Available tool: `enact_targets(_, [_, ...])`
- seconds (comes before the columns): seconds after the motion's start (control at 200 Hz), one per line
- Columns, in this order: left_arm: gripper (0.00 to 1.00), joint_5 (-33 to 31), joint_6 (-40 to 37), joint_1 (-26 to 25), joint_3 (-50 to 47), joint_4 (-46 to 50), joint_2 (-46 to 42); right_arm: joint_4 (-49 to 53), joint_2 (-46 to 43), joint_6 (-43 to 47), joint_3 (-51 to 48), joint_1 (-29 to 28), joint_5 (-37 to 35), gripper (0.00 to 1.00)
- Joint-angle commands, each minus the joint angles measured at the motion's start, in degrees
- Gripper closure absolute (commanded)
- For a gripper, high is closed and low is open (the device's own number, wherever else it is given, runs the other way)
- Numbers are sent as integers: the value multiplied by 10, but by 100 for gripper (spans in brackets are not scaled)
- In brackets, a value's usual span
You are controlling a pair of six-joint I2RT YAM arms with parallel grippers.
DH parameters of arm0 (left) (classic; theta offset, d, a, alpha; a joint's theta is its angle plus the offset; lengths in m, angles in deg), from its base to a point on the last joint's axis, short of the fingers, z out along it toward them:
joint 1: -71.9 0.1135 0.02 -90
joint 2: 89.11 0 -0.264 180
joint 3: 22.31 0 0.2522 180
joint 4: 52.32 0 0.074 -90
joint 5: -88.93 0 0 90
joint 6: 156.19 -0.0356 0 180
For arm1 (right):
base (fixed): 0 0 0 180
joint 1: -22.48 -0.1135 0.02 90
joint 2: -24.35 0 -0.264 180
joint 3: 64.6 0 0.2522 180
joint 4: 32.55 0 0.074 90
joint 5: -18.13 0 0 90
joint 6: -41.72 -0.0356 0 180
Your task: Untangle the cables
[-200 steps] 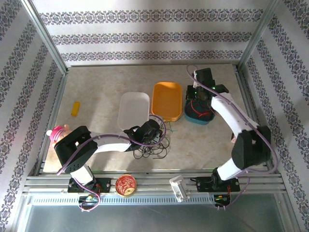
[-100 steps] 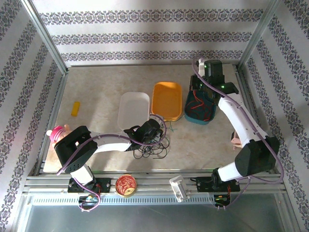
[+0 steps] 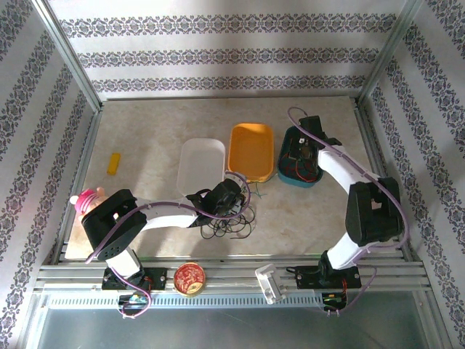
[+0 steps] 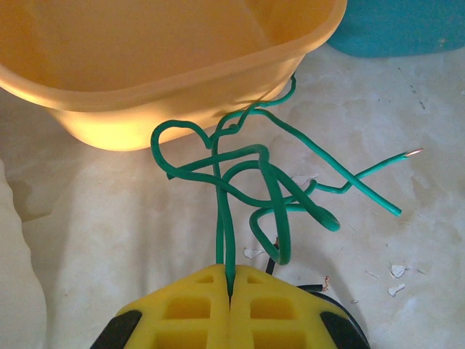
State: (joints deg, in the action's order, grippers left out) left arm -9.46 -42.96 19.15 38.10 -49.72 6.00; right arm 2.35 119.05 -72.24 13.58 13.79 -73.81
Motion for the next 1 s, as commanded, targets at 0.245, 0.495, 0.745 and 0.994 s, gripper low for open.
enact_targets(0.245, [100, 1, -6, 4, 24, 4, 5, -42, 90, -66, 35, 22, 33, 100])
enact_targets(0.495, [100, 4, -13, 3, 38, 7, 2, -50, 23, -71, 30, 18, -7, 63])
enact_targets(0.745, [100, 9, -20, 3, 44, 6, -2, -41, -103, -46, -1, 18, -69, 45])
enact_targets(0.994, [100, 15, -22, 3, 47, 1, -6, -1, -203, -14, -50, -20, 52, 47])
